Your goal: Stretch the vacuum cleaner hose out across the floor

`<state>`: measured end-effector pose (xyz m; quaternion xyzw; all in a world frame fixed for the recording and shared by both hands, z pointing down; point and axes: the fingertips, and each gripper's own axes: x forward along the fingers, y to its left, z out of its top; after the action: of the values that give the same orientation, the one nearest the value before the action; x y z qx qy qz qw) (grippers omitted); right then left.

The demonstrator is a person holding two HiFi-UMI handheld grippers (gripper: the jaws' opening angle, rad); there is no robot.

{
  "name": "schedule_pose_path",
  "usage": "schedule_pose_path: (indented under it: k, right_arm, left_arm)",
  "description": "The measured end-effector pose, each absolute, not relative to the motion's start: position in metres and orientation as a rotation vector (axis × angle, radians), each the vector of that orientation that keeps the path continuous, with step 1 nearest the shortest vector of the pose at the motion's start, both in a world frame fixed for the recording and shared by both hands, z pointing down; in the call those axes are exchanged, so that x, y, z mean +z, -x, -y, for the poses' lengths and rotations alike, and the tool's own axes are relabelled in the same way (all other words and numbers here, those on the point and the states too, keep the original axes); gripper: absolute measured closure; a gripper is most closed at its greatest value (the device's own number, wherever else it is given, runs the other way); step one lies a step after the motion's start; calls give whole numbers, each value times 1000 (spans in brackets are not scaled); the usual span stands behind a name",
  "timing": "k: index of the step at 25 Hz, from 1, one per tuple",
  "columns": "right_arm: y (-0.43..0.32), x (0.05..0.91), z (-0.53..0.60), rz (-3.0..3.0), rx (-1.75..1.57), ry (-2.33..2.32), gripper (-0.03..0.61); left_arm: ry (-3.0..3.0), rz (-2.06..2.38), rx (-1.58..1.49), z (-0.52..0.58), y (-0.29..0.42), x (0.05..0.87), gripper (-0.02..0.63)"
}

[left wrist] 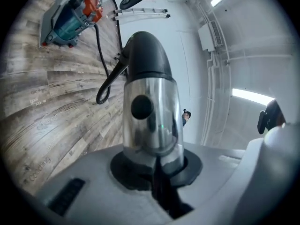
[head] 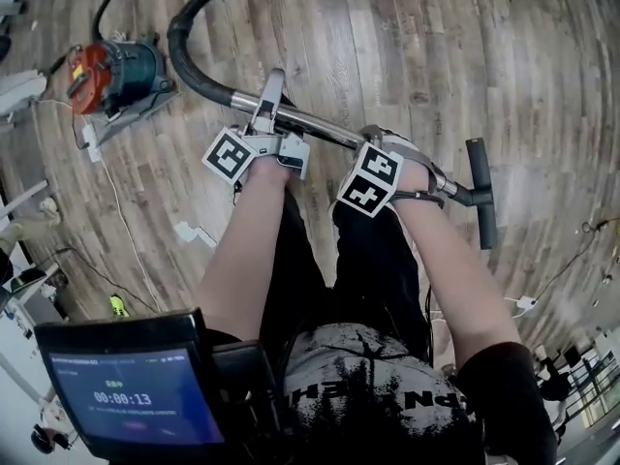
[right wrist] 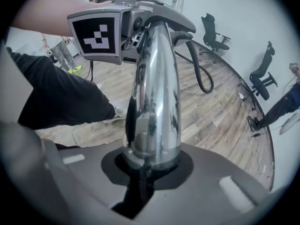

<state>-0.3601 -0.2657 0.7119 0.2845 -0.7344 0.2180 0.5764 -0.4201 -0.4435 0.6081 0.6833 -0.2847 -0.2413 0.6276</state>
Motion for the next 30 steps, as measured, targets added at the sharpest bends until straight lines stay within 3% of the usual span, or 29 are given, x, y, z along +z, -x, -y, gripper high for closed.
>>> schedule_pose_path:
  k: [9,16,30]
  right_arm:
    - [327,530,227,1820,567,-740,520]
    - [326,453,217,2014,669,-693,520]
    - [294,437,246,1866,361,-1044,506]
  left_arm:
    - [-1706,548,-578,403,364,397,577]
    - [-1932,384,-548,385,336,300,574]
    - [-1932,368,-537,387,316,277,575]
